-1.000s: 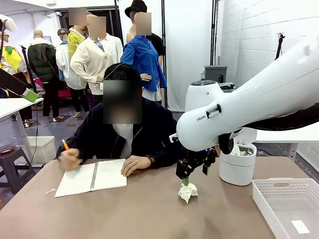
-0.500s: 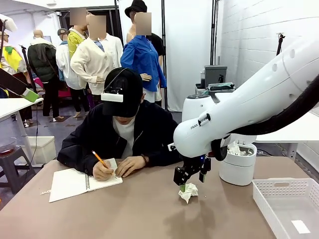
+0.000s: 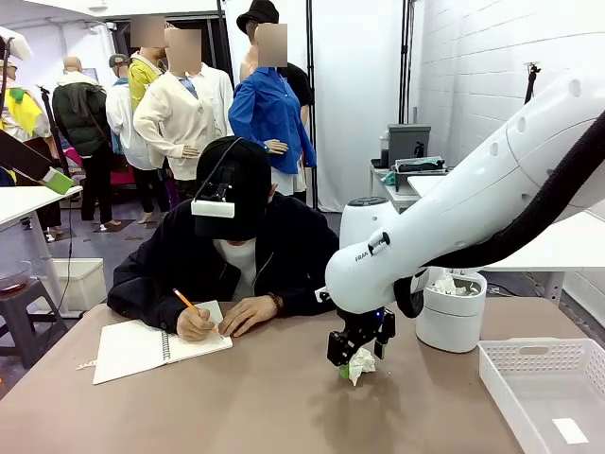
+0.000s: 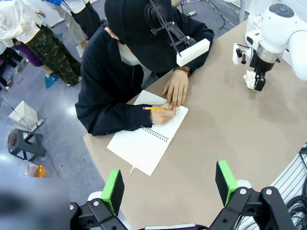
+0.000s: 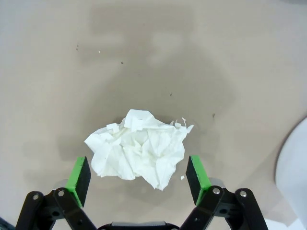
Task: Sort the paper based on its condition.
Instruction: If a person hands you a paper, place it in the Organizing basket , and if it's crumpled, put it in the Trash can.
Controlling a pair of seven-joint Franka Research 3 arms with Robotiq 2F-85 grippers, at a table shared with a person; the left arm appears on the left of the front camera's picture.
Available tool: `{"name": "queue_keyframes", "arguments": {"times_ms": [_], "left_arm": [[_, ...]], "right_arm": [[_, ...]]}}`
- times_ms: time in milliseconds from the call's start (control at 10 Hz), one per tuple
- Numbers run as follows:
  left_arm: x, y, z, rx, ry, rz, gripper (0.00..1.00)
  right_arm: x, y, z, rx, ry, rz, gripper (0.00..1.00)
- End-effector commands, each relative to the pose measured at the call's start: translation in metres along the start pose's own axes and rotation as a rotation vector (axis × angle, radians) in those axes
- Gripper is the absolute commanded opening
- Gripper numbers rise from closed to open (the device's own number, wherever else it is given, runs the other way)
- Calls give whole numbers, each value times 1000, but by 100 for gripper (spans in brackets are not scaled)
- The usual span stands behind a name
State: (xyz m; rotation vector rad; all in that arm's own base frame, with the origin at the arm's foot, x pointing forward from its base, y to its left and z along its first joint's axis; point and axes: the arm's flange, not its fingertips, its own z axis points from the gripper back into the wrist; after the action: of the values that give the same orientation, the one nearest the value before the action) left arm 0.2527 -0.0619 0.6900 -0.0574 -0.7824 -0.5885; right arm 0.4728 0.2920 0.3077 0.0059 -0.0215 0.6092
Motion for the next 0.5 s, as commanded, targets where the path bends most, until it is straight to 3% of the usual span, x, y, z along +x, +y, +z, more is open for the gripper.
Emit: {"name": "queue_keyframes", "arguments": {"times_ms": [0, 400], "left_arm": [[0, 0, 0, 0, 0, 2, 100], [0, 0, 0, 0, 0, 2, 100]], "right_arm": [[11, 2, -12, -22, -13, 4, 100], [20, 1, -22, 1, 3, 10, 100]]}}
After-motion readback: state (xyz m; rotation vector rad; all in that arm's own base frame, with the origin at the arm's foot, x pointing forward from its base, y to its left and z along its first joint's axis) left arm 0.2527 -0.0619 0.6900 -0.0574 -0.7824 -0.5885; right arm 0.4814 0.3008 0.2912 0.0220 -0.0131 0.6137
